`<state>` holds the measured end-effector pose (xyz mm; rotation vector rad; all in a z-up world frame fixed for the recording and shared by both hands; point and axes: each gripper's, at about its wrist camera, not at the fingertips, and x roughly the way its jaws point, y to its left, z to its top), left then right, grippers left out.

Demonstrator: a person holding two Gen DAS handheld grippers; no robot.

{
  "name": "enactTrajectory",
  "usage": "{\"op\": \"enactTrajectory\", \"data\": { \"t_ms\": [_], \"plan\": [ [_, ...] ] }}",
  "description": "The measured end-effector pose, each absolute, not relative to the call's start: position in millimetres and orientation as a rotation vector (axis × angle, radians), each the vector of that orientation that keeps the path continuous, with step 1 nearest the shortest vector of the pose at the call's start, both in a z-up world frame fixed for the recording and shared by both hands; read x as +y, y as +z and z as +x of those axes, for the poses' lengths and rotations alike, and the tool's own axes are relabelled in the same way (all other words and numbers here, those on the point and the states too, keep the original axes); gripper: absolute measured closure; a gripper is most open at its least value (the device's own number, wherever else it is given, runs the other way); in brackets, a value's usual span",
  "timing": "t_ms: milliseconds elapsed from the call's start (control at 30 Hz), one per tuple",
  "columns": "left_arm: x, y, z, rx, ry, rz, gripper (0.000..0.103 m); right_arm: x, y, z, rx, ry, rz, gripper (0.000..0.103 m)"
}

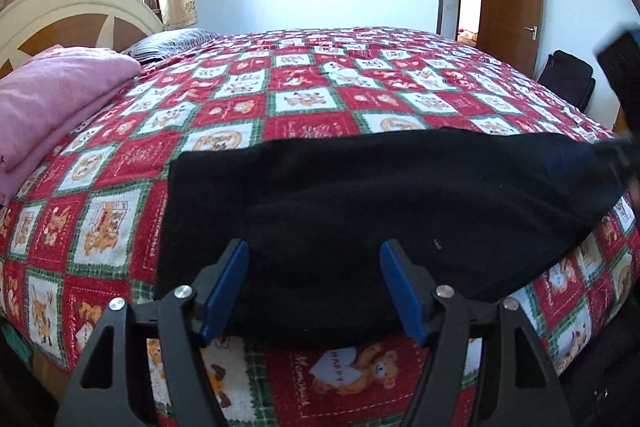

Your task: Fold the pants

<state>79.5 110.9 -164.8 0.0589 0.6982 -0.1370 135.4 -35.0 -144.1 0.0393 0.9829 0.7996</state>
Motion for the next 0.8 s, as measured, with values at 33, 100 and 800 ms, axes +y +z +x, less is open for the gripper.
{"op": "enactTrajectory", "data": {
  "t_ms": [33,100,800],
  "plan": [
    [109.5,-165.3,80.3,0.701,-0.136,0.064,0.032,-35.7,-139.1,148.3,0.960,0.761,0.057,0.038],
    [108.7,-167.2,81.3,0.705,-0.142,0.059,0.032,-37.7,-134.4,174.3,0.941,0.668,0.092,0.038],
    [41.8,-185.1,75.0,0.699,-0.310,0.155,0.016,-21.6,-173.7,272.5,1.189,0.566,0.252,0.052]
  ]
}}
